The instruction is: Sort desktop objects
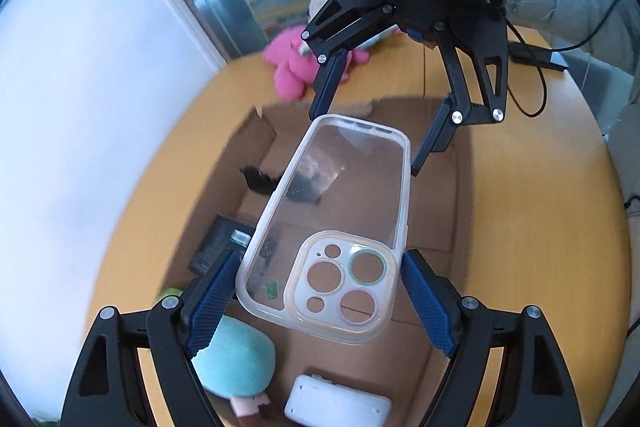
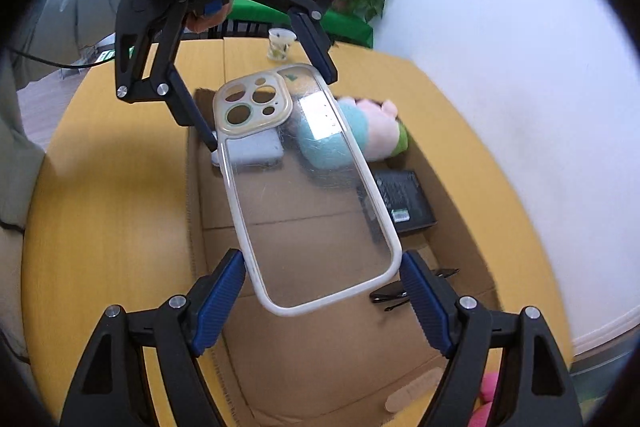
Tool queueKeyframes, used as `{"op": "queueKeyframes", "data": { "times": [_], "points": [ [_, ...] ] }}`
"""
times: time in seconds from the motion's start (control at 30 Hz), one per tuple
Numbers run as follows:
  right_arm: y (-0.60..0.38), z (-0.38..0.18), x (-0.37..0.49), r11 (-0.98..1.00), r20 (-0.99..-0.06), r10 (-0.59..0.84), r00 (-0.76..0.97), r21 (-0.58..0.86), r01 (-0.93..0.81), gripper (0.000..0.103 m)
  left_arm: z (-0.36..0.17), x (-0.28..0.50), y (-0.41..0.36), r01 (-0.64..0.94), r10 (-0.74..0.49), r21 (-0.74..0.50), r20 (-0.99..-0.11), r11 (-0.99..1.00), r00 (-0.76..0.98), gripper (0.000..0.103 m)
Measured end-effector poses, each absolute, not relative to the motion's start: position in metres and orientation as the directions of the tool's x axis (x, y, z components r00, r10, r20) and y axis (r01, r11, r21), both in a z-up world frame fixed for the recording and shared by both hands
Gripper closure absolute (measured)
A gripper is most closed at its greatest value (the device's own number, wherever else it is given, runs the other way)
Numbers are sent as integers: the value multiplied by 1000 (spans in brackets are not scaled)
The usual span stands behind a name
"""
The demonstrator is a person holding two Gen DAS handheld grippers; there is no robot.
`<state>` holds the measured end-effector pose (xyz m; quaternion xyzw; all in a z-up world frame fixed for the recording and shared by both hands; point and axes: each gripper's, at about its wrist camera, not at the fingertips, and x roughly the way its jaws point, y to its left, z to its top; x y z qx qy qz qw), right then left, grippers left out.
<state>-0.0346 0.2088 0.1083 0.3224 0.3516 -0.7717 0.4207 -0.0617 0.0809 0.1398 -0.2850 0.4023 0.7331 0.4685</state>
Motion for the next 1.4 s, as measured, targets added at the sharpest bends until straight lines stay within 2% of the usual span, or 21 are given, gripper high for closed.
{"op": "queueKeyframes", "data": {
  "times": [0.27,0.43,0.5,0.63,0.7,0.8,0.87,0.9,1.03,1.2,1.27,1.37,1.4],
  "points": [
    [197,31,-85,-397,-891,-358,-280,-126,909,23,60,-117,92,-957,388,164,-887,-239,-249,21],
    [192,-9,-91,-397,-937,-295,-186,-57,916,23,22,-102,88,-959,336,98,-923,-265,-188,19],
    [185,-25,-91,-387,-962,-225,-155,-58,920,23,16,-97,83,-956,325,91,-928,-278,-182,19],
    [190,-15,-92,-441,-956,-242,-168,-47,896,22,23,-96,67,-944,333,64,-926,-323,-177,19],
    [199,-1,-87,-489,-950,-240,-199,-59,870,22,43,-90,55,-928,367,90,-901,-361,-230,19],
    [216,28,-70,-562,-921,-256,-293,-105,820,22,91,-67,26,-882,461,108,-820,-458,-340,18],
    [234,56,-53,-685,-877,-247,-412,-143,715,20,119,-45,7,-823,499,121,-742,-555,-447,12],
    [245,67,-43,-759,-846,-239,-477,-143,635,19,130,-27,-5,-776,513,112,-690,-621,-510,0],
    [256,72,-34,-931,-758,-193,-623,-60,361,18,128,2,-14,-619,495,28,-573,-785,-653,0],
    [232,43,-7,-975,-688,-204,-696,76,211,15,86,31,-2,-372,318,2,-511,-928,-798,0],
    [225,33,7,-984,-677,-169,-717,70,165,15,67,29,6,-298,244,23,-513,-954,-823,0],
    [213,13,15,-996,-640,-40,-767,-37,83,15,40,24,21,-200,110,111,-537,-974,-836,0],
    [215,11,19,-997,-609,-49,-791,-11,70,14,33,21,22,-178,92,107,-549,-978,-831,0]
  ]
}}
